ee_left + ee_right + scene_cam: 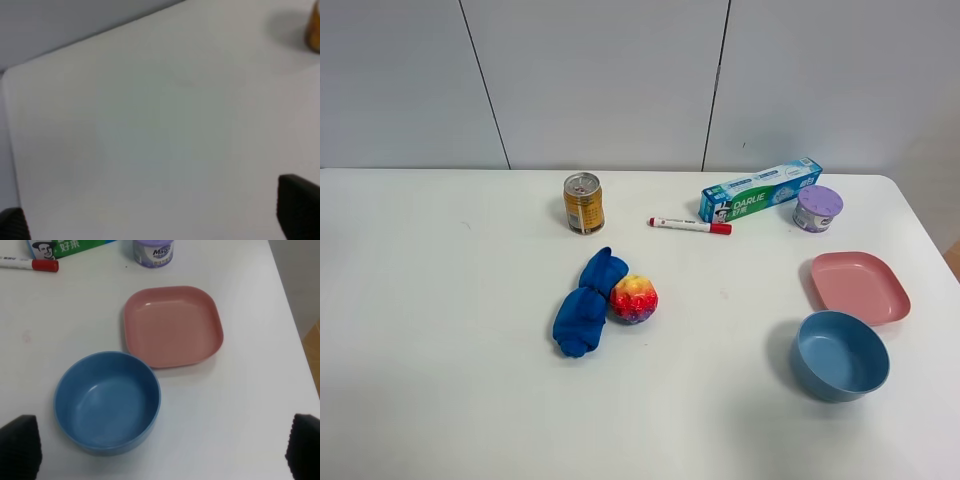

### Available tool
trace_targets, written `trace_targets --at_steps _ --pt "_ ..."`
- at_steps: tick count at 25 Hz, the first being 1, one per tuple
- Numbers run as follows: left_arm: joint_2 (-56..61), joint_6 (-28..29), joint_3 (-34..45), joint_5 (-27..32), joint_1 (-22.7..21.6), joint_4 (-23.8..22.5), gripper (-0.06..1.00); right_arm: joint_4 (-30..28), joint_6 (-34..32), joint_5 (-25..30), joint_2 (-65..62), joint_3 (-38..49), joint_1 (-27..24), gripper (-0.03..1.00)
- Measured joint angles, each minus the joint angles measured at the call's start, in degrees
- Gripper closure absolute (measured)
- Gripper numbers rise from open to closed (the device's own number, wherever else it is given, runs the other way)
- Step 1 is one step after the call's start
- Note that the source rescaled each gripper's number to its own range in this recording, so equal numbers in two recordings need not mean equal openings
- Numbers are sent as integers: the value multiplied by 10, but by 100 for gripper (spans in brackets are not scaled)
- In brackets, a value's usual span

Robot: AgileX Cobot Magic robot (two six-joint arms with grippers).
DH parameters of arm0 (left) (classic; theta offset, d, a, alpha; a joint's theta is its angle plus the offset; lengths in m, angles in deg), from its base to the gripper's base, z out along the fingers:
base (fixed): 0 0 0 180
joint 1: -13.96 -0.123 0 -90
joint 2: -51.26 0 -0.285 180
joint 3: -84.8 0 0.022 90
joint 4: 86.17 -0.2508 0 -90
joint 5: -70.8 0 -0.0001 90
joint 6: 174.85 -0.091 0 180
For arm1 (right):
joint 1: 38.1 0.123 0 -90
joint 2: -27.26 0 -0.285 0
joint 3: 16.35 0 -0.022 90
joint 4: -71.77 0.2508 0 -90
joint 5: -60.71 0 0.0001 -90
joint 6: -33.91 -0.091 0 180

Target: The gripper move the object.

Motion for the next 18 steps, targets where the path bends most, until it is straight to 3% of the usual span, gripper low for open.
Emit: trace_targets --at_steps 4,6,12,18 --pt "81 0 77 -14 -41 6 -5 0 0 0 0 0 0 -3" --pt "180 0 162 -21 -61 22 -5 0 0 0 0 0 0 -3" --pt "406 0 332 -71 -63 77 -6 0 0 0 0 0 0 -3" --pt "579 23 438 -99 -63 136 -6 0 0 0 0 0 0 -3"
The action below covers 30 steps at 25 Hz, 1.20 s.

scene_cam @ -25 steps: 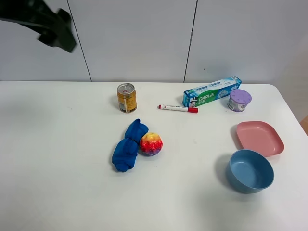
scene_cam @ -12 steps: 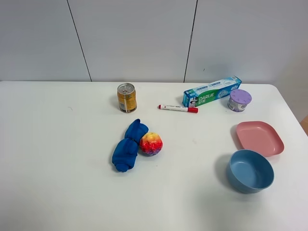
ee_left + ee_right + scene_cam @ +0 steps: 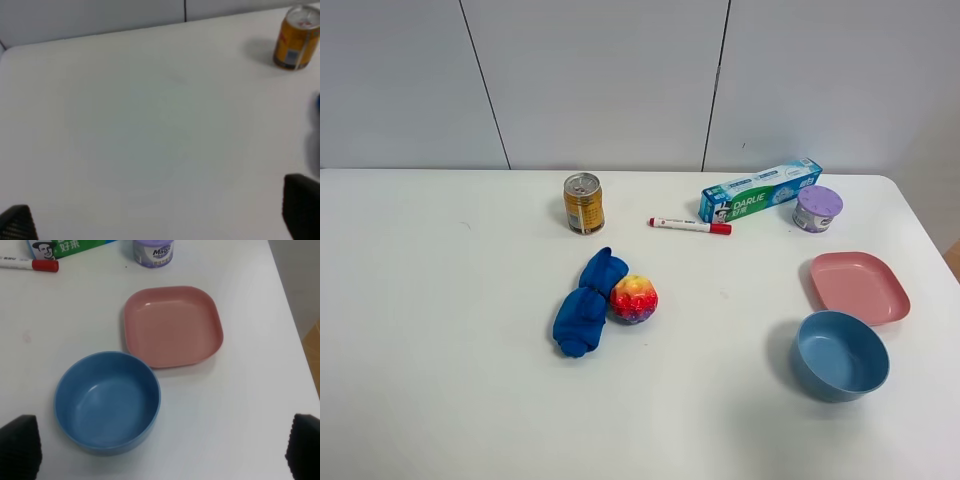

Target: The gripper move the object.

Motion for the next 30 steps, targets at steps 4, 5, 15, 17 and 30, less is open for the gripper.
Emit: trace_targets --at_steps 4,5,15,17,30 --pt "61 7 41 1 0 0 -6 0 0 0 0 0 0 -3" --pt "71 7 48 1 0 0 -6 0 0 0 0 0 0 -3" --pt "97 9 80 11 0 0 -6 0 0 0 0 0 0 -3" --pt "97 9 80 11 0 0 -6 0 0 0 0 0 0 -3" --pt "97 9 80 11 0 0 -6 0 0 0 0 0 0 -3"
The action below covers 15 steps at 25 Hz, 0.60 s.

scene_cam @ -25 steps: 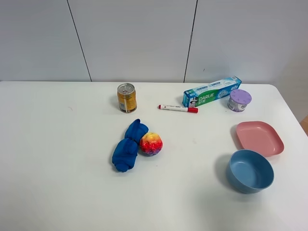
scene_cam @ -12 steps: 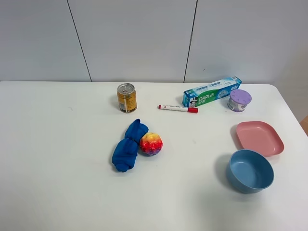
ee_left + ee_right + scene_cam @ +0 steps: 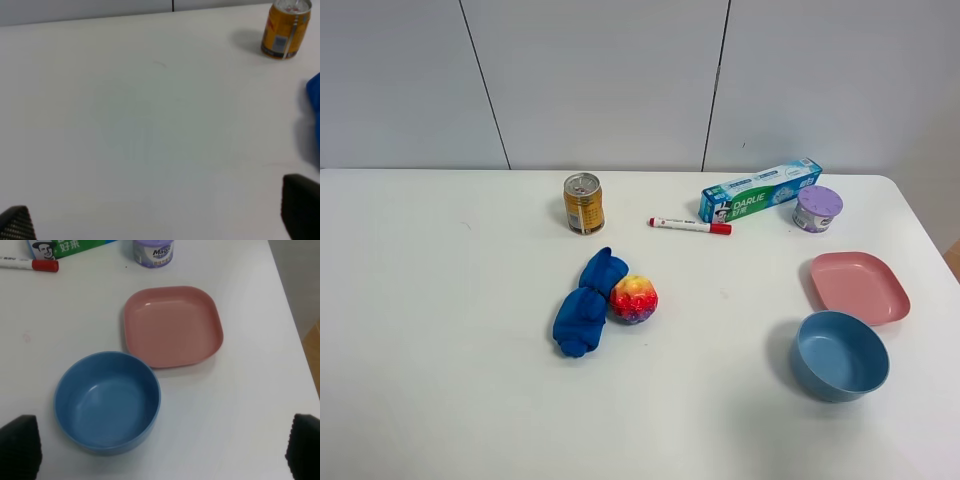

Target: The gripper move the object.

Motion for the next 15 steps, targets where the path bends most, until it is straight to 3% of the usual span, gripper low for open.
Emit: trace_targets --at_steps 15 --pt "0 1 0 0 0 0 -6 0 0 0 0 0 0 -3"
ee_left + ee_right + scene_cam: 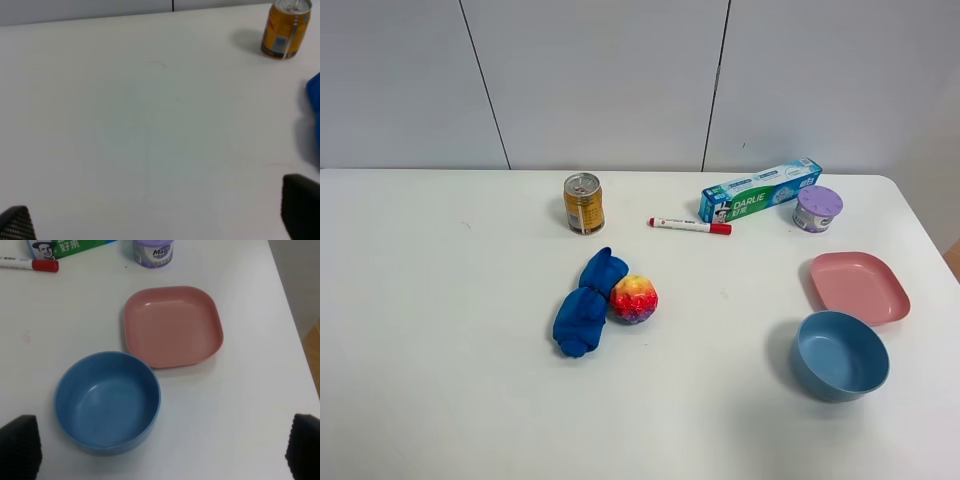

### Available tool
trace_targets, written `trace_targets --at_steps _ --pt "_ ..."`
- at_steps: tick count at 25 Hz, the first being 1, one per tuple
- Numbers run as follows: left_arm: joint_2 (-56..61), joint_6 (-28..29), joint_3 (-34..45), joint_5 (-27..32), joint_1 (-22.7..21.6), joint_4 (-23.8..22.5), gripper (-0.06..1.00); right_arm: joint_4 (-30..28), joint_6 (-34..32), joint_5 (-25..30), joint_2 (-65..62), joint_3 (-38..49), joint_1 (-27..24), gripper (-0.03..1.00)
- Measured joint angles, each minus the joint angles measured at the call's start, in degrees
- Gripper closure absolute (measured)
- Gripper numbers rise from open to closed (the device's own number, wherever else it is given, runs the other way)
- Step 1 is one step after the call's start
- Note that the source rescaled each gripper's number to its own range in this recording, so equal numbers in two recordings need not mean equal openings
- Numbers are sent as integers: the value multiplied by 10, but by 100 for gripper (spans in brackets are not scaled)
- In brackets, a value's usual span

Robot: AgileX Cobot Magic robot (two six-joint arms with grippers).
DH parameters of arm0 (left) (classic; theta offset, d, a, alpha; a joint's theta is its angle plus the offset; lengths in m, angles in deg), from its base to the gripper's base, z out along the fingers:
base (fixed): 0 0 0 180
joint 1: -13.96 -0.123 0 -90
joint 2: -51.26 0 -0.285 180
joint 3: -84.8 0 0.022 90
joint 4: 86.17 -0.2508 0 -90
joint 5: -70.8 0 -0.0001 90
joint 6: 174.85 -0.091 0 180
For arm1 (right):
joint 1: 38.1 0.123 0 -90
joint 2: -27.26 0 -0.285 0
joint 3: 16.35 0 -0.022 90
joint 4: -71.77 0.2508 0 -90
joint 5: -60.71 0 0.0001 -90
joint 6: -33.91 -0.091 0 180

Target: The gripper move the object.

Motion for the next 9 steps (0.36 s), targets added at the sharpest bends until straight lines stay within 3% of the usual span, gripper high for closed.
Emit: trace_targets --at_steps 9 --pt "0 0 0 0 0 0 -6 0 0 0 0 0 0 -3"
